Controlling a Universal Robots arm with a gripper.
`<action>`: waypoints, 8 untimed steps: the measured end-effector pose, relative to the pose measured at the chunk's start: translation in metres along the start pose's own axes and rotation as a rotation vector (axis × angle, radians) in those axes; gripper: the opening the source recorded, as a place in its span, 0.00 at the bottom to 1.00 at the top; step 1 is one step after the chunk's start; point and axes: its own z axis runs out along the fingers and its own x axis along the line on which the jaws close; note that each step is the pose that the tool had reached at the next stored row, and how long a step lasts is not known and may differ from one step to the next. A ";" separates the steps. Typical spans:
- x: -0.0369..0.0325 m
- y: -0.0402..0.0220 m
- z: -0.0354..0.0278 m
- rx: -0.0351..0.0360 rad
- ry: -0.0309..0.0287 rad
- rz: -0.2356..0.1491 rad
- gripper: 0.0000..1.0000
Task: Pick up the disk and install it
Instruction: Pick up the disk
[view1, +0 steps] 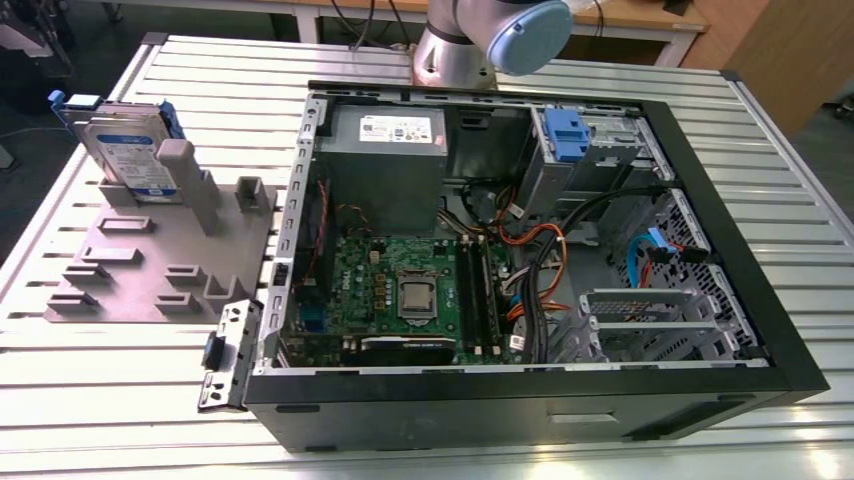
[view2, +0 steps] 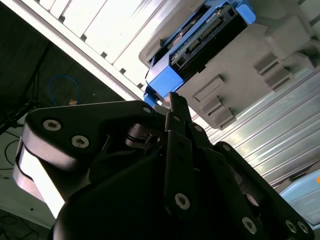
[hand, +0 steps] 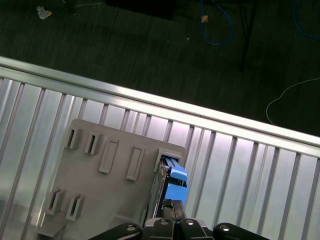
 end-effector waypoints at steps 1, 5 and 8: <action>-0.0002 -0.0001 0.0000 0.0000 0.0000 0.000 0.11; -0.0029 -0.0007 0.0000 0.0005 0.0001 0.000 0.11; -0.0032 -0.0008 0.0000 0.0006 0.0001 0.000 0.11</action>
